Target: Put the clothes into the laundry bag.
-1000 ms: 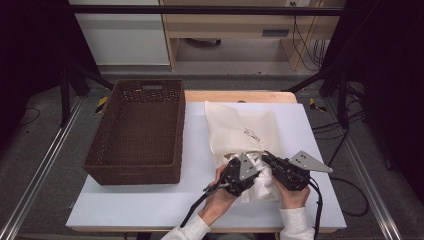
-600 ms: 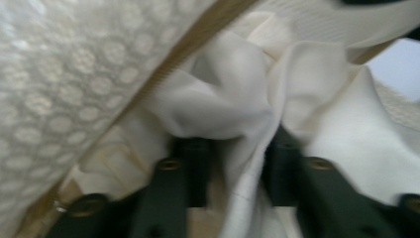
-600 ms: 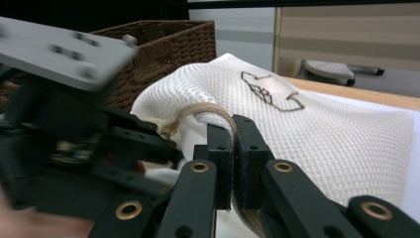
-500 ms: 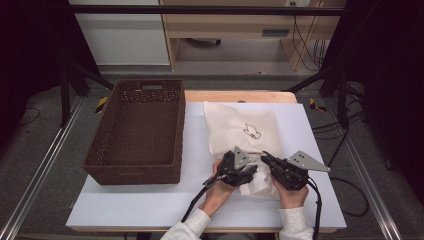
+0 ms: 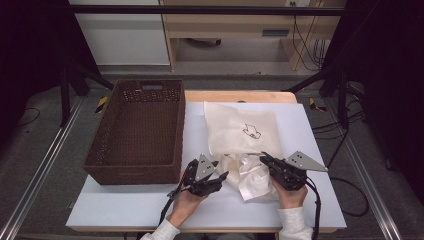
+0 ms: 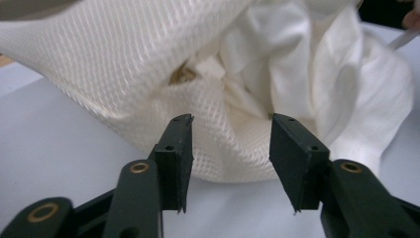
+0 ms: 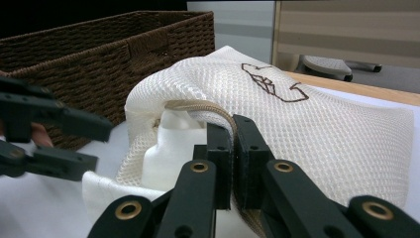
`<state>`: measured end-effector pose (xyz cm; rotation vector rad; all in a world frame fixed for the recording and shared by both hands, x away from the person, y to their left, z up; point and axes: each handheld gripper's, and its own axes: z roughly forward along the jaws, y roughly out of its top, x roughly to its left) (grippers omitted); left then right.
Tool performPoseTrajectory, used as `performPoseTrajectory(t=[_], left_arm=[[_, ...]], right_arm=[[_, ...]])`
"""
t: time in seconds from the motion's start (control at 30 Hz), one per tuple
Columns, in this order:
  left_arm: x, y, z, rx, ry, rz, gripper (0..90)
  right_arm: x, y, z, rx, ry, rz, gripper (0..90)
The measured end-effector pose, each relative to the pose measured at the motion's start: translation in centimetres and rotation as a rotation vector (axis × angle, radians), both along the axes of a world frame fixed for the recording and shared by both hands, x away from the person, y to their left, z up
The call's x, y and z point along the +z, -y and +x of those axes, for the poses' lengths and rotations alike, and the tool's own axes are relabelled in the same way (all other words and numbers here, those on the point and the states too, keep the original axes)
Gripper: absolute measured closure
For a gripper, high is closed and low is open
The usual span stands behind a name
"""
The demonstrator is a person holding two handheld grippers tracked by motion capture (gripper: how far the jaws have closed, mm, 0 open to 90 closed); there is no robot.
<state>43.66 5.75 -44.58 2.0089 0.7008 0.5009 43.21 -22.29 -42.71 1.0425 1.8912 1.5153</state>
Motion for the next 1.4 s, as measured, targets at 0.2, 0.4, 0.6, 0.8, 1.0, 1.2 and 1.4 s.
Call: performPoseTrajectory(t=[0.2,0.4,0.6,0.8,1.0,1.2,1.4], left_arm=[[-0.6,2.3,1.1,0.054,0.001,0.045,51.1],[-0.8,1.1,1.1,0.048,-0.049,0.103,87.2],[-1.4,-1.1,-0.5,0.026,-0.068,0.11,86.9],[-1.0,-0.7,-1.4,0.016,-0.018,0.085,59.0],[0.9,2.7,-2.7,-0.063,0.099,0.099,53.0],[-1.1,4.4,0.1,-0.063,0.025,0.218,57.0],[-1.6,4.7,0.7,-0.077,0.035,0.337,74.4]], right_arm=[[0.0,0.0,0.0,-0.001,-0.004,0.003,86.8],[0.0,0.0,0.0,0.002,-0.001,-0.001,86.8],[0.0,0.0,-0.1,-0.013,-0.001,-0.011,86.8],[-0.1,-0.4,0.0,-0.003,-0.004,-0.022,86.8],[0.0,-0.3,0.0,-0.003,-0.001,-0.02,86.7],[0.0,-0.4,0.0,0.003,-0.006,-0.019,86.7],[-0.1,-0.7,0.1,0.014,-0.012,-0.034,86.7]])
